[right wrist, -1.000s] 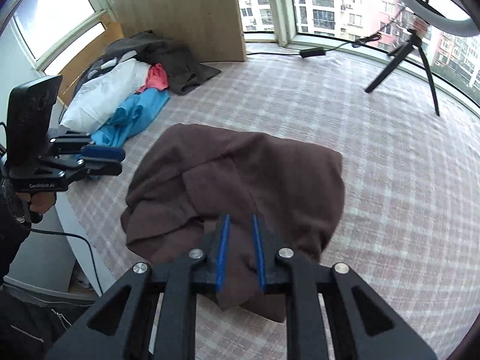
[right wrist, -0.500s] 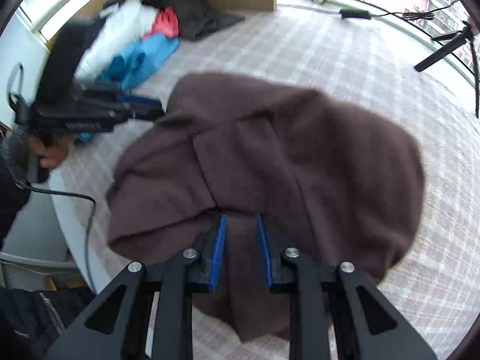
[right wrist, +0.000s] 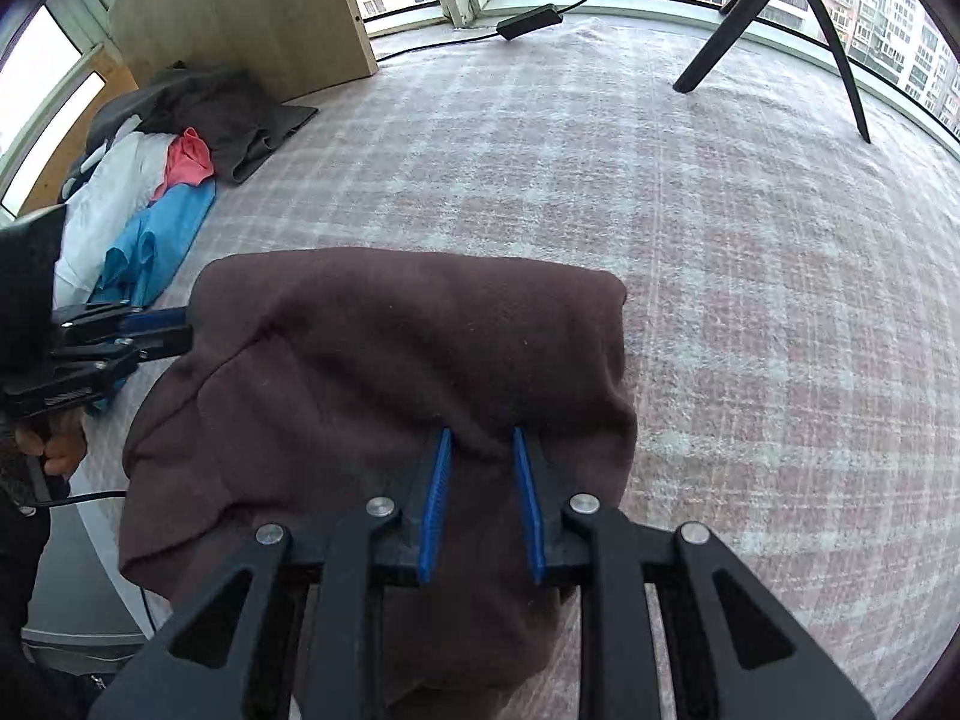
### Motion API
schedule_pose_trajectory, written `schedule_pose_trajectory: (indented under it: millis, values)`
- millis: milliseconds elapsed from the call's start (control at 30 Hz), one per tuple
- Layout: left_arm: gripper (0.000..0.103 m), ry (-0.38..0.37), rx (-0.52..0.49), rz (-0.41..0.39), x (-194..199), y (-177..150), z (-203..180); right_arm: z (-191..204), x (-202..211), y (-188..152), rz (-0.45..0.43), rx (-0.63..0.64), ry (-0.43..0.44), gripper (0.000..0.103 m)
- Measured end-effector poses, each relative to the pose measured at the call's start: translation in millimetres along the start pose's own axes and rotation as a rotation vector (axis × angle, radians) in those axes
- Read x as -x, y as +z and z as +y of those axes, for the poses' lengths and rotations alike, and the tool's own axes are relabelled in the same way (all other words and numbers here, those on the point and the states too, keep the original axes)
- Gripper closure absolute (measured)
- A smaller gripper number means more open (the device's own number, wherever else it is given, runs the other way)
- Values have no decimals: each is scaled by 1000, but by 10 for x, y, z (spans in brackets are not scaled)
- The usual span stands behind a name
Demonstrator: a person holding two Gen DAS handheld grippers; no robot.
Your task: Fold clothes
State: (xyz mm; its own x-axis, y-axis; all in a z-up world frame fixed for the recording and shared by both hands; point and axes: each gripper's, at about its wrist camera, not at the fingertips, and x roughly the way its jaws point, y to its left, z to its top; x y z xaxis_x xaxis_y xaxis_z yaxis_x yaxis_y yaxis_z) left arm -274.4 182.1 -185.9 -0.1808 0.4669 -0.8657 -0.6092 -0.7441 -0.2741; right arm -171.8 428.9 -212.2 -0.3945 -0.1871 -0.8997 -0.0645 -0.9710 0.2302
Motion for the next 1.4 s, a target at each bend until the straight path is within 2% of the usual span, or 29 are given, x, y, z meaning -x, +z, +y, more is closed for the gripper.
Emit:
schedule_pose_trajectory:
  millis: [33, 133, 167, 233, 267, 433, 500, 567, 633, 733, 900, 1100, 1200, 1333, 1400]
  values:
    - [72, 8, 30, 15, 79, 5, 59, -15, 22, 5, 11, 0, 5, 81]
    - [77, 34, 116, -12, 413, -53, 250, -101, 232, -23, 9, -22, 10, 81]
    - [77, 8, 161, -13, 513, -83, 314, -146, 320, -50, -6, -36, 9, 80]
    - [74, -52, 236, -1, 631, -145, 351, -253, 437, -108, -25, -81, 12, 61]
    - [71, -78, 261, 7, 640, -170, 331, -307, 471, -134, -32, -99, 19, 47]
    - [64, -188, 388, 57, 410, -185, 141, -473, 307, -101, 14, -185, 69, 46]
    - [63, -197, 422, 82, 280, -168, 67, -507, 235, -100, 35, -216, 114, 46]
    - [62, -202, 418, 94, 166, -143, -14, -505, 203, -101, 41, -227, 125, 46]
    - [59, -185, 398, 117, 61, -127, -95, -473, 128, -78, 46, -222, 101, 46]
    - [56, -117, 343, 140, -30, -113, -189, -458, 12, -78, 70, -220, 85, 46]
    - [54, -104, 336, 155, -72, -111, -192, -431, -87, -115, 100, -208, 130, 45]
    - [52, -109, 347, 162, -106, -132, -167, -306, -95, -139, 136, -123, 146, 43]
    - [52, -80, 356, 166, -74, -134, -171, -196, -106, -139, 158, -50, 126, 43]
    - [52, -27, 362, 155, -42, -136, -204, -171, -106, -137, 159, -26, 120, 42]
    - [41, 20, 342, 145, -39, -140, -210, -168, -100, -140, 157, -19, 118, 43]
